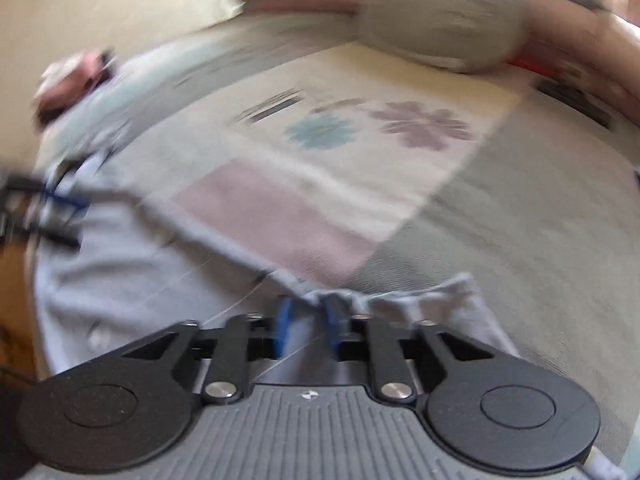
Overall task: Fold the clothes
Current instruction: 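Lower the trouser edge with the right gripper and open it over the trousers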
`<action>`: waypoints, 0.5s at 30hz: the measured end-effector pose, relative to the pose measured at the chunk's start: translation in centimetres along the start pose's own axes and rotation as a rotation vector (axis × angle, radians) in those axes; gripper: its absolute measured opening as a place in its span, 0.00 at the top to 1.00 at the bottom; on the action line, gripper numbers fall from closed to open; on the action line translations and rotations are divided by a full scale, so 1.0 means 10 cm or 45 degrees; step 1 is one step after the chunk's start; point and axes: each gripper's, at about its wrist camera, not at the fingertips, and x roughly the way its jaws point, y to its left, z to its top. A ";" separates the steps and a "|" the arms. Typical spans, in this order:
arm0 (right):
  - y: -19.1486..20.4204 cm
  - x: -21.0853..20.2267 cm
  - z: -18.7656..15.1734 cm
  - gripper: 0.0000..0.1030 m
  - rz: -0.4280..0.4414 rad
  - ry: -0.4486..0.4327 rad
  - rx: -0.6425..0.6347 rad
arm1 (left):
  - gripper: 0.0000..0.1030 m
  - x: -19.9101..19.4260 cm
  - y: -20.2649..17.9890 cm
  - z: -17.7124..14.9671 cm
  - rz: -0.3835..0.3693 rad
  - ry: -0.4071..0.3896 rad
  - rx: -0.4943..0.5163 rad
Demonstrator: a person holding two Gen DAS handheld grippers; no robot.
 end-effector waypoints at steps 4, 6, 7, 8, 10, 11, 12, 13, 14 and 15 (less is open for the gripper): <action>0.06 -0.13 -0.04 0.70 -0.038 0.000 0.031 | 0.12 -0.08 -0.11 0.06 -0.017 -0.016 0.008; 0.12 -0.34 -0.15 0.53 -0.091 -0.009 0.002 | 0.12 -0.13 -0.19 0.08 -0.065 -0.018 0.035; 0.14 -0.45 -0.22 0.52 -0.110 -0.015 -0.007 | 0.12 -0.11 -0.26 0.07 -0.110 -0.003 0.068; 0.14 -0.54 -0.31 0.49 -0.125 -0.005 -0.007 | 0.11 -0.09 -0.33 0.06 -0.155 0.013 0.101; 0.12 -0.68 -0.52 0.47 -0.158 0.034 -0.011 | 0.11 -0.05 -0.47 0.05 -0.246 0.044 0.167; 0.11 -0.73 -0.64 0.44 -0.180 0.064 -0.019 | 0.11 -0.01 -0.54 0.03 -0.273 0.066 0.197; 0.09 -0.77 -0.76 0.41 -0.202 0.094 -0.027 | 0.11 0.08 -0.61 0.01 -0.273 0.097 0.221; 0.06 -0.79 -0.89 0.41 -0.234 0.140 -0.026 | 0.11 0.15 -0.67 -0.01 -0.267 0.115 0.242; 0.00 -0.84 -1.01 0.37 -0.244 0.138 -0.016 | 0.07 0.20 -0.73 -0.02 -0.254 0.111 0.261; -0.06 -0.93 -1.12 0.32 -0.243 0.113 0.012 | 0.05 0.22 -0.79 -0.02 -0.242 0.100 0.287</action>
